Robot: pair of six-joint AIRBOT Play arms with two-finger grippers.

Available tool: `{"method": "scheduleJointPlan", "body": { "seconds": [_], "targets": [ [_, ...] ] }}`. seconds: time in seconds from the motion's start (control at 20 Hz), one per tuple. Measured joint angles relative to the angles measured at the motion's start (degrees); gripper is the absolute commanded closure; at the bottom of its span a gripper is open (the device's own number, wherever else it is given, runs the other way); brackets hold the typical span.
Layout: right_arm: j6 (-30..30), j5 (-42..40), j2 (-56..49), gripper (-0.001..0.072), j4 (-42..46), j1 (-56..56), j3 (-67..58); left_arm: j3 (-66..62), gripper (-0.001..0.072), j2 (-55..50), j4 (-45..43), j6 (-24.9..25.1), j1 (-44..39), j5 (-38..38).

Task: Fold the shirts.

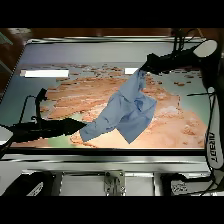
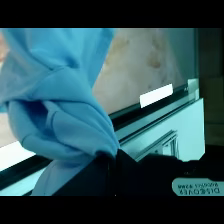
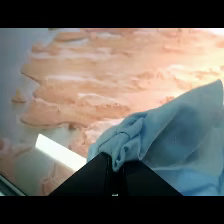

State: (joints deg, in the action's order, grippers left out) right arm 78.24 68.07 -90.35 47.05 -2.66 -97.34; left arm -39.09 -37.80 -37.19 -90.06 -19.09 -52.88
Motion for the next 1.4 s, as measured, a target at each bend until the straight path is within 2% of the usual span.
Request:
{"method": "scheduleJointPlan", "body": {
  "seconds": [0.05, 0.1, 0.25, 0.45, 0.6, 0.75, 0.85, 1.0, 1.15, 1.4],
  "targets": [
    [0.42, -0.26, -2.49, 0.0115, -0.52, -0.57, -0.04, 0.79, 0.0671, -0.17, 0.55, -0.28, -1.77, 3.87],
    [0.68, -0.13, -4.31, 0.0071, -0.68, -0.72, -0.04, 1.4, 0.0671, -0.39, 1.05, -0.48, -3.28, 7.72],
    [1.14, 4.11, -5.22, 0.0071, 0.11, 1.95, -0.11, 2.32, 0.0671, -0.79, 1.66, 0.22, -5.49, 15.67],
    [1.16, 19.02, -1.4, 0.0072, 10.23, 10.29, 0.81, 2.73, 0.0671, -0.98, 1.97, 5.01, -6.49, 20.17],
    [1.7, 25.64, 4.92, 0.0071, 12.83, 16.06, 10.86, 2.8, 0.0671, -0.98, 2.05, 8.15, -6.78, 21.49],
    [1.95, 22.38, 13.09, 0.0071, 12.22, 17.92, 30.42, 2.82, 0.0671, -0.98, 2.08, 10.05, -6.84, 22.05],
    [1.27, 17.2, 17.11, 0.0071, 7.85, 18.21, 44.72, 2.82, 0.0671, -0.98, 2.1, 11.26, -6.91, 22.27],
    [0.39, 9.09, 19.61, 0.0071, 1.53, 18.36, 59.58, 2.82, 0.0671, -0.98, 2.08, 12.31, -6.88, 22.36],
    [-0.33, 3.87, 20.59, 0.0071, -1.31, 18.45, 66.88, 2.82, 0.0671, -0.98, 2.08, 12.76, -6.88, 22.4],
    [0.42, -2.64, 21.0, 0.0071, -2.84, 13.14, 70.4, 2.82, 0.0671, -0.98, 2.08, 13.03, -6.88, 22.91]
  ]
}}
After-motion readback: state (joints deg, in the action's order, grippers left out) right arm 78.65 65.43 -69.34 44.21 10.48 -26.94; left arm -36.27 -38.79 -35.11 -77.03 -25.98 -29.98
